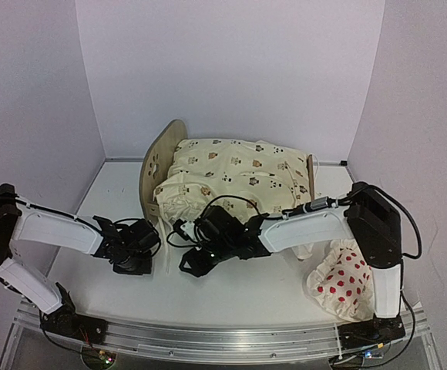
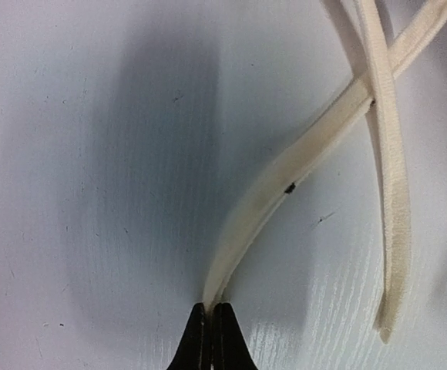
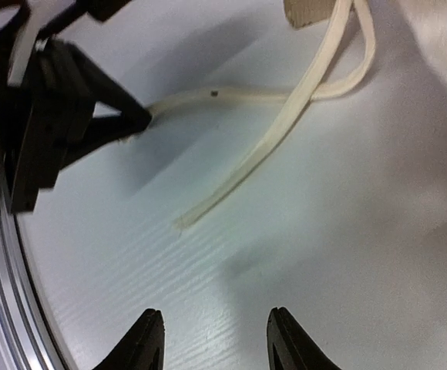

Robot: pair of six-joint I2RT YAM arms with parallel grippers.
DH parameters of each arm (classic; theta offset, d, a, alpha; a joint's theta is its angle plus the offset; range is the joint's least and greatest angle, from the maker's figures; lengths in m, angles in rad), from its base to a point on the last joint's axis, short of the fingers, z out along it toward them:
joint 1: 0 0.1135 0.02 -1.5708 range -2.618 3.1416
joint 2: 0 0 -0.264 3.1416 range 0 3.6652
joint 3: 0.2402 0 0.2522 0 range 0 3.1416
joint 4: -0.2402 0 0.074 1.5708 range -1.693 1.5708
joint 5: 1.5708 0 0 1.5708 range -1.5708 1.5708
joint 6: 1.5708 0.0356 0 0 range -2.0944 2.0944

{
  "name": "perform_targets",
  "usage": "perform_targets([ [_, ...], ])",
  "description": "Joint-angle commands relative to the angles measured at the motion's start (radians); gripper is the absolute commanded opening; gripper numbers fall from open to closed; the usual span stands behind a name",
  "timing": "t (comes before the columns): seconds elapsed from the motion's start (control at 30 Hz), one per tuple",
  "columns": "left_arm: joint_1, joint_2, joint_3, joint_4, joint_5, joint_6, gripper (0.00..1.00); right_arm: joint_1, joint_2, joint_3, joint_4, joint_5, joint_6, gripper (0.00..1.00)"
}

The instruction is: Set up the pet bed

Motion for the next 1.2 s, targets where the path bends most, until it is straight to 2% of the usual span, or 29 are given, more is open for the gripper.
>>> perform_targets([
  [0.0,0.006,-0.067,0.015,0.010,-0.041,0.038,0.00,0.006,0.073,0.133,0.018,0.136,0.041,0.48],
  [0.2,0.016,-0.090,0.046,0.025,-0.071,0.066,0.00,0.003,0.161,0.255,0.028,0.301,0.040,0.50],
  [0.53,0.024,-0.120,0.043,0.061,-0.064,0.089,0.00,-0.026,0.306,0.341,0.198,0.397,0.038,0.50],
  [0.93,0.027,-0.180,0.011,0.068,-0.053,0.107,0.00,-0.030,0.422,0.282,0.629,0.493,0.000,0.46],
  [1.03,0.029,-0.187,0.006,0.070,-0.047,0.114,0.00,-0.031,0.442,0.258,0.745,0.535,-0.011,0.42],
  [1.17,0.032,-0.198,0.001,0.070,-0.042,0.121,0.00,-0.030,0.475,0.266,0.811,0.595,-0.028,0.35],
])
